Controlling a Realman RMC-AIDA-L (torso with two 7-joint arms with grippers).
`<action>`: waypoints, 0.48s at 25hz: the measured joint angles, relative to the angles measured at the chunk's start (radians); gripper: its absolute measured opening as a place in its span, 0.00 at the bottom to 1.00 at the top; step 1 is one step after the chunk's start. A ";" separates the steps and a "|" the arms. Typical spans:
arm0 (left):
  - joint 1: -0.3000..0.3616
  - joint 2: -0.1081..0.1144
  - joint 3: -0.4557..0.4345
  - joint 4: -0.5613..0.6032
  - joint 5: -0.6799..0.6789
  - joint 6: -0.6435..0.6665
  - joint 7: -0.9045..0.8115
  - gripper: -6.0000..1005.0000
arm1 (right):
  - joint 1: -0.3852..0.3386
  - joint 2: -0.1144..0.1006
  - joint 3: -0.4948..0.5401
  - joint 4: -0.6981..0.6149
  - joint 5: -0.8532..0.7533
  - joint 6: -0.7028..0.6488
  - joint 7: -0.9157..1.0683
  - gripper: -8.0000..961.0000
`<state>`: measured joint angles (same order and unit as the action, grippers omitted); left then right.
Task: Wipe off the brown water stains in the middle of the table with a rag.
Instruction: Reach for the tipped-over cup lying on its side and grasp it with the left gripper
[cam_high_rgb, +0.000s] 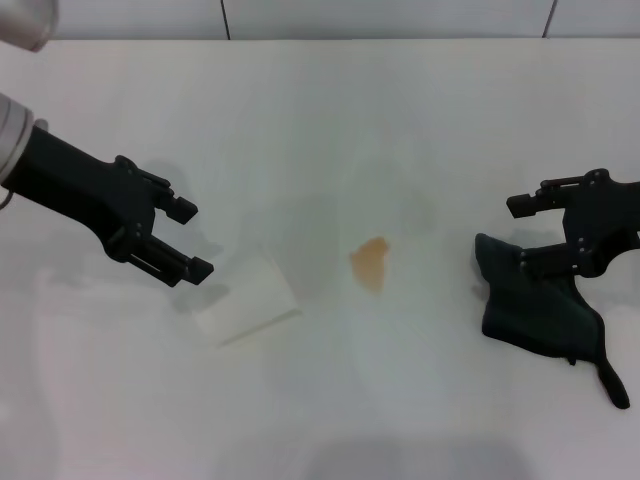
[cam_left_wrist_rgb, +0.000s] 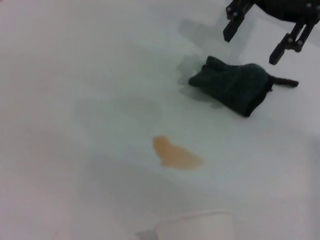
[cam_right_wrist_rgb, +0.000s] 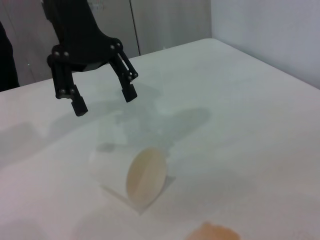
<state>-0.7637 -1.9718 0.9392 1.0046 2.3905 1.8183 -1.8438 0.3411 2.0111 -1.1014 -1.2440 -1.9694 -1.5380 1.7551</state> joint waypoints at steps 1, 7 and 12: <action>-0.006 0.000 0.001 -0.001 0.008 0.003 -0.005 0.88 | -0.001 0.000 0.000 0.000 0.002 0.000 0.000 0.75; -0.037 -0.010 0.003 -0.007 0.082 0.026 -0.034 0.88 | -0.003 0.000 0.000 0.007 0.021 -0.003 -0.001 0.75; -0.060 -0.015 0.013 -0.025 0.131 0.041 -0.056 0.88 | -0.004 0.000 0.000 0.010 0.023 -0.004 -0.001 0.75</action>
<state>-0.8235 -1.9867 0.9526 0.9793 2.5216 1.8589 -1.8997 0.3374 2.0111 -1.1014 -1.2343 -1.9466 -1.5421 1.7538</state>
